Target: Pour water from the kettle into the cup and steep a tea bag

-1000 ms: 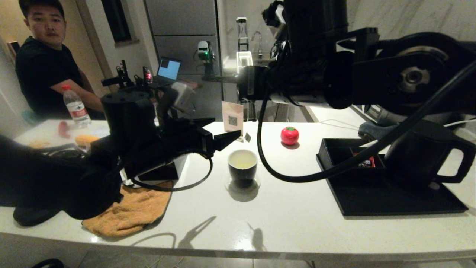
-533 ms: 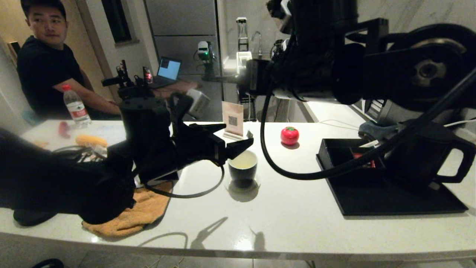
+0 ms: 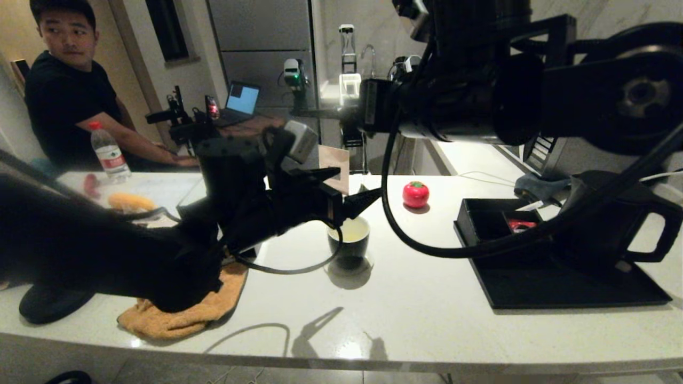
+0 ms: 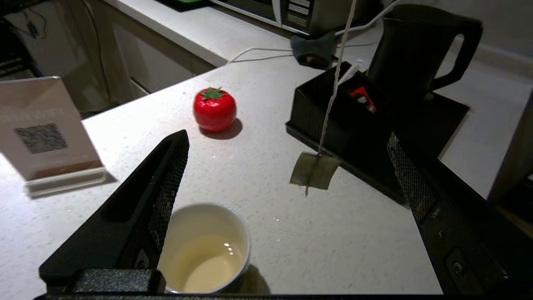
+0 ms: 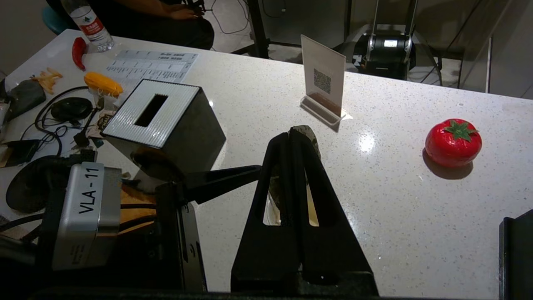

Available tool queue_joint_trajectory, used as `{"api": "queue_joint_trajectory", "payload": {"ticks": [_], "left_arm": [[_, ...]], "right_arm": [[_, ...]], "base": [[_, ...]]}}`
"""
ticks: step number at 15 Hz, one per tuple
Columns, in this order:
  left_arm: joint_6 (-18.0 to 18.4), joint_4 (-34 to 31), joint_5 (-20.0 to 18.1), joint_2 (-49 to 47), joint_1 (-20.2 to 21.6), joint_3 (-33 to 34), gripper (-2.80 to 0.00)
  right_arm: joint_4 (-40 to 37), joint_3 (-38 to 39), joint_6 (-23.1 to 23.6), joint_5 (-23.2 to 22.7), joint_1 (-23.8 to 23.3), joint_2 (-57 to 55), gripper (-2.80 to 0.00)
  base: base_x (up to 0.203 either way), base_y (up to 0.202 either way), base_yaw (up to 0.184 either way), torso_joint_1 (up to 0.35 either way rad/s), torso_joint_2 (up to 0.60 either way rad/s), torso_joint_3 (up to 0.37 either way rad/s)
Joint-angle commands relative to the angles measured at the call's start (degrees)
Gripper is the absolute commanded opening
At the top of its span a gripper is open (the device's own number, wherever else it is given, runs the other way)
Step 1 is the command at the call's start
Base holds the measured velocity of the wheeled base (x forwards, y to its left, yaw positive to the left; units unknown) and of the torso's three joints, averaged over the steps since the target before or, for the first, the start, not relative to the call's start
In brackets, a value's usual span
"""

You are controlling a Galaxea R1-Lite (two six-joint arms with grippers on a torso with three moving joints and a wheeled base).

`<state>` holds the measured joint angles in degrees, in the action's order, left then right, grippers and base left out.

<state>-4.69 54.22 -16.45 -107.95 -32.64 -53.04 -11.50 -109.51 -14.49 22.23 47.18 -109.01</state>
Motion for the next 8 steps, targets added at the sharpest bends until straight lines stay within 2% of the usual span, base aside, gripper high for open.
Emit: {"api": "queue_joint_trajectory", "payload": {"ticks": [1, 8], "left_arm": [[-0.7, 0.5, 0.0, -1.0, -0.5, -0.1, 0.0], [-0.9, 1.8, 0.0, -1.7, -0.6, -0.2, 0.0]], "right_arm": [[0.1, 0.8, -0.1, 0.1, -0.1, 0.5, -2.8], [0.1, 1.8, 0.0, 0.2, 0.0, 0.8, -2.8]], "base": [[0.0, 0.0, 0.0, 0.0, 0.0, 0.0], [0.0, 0.0, 0.0, 0.0, 0.0, 0.0]]}}
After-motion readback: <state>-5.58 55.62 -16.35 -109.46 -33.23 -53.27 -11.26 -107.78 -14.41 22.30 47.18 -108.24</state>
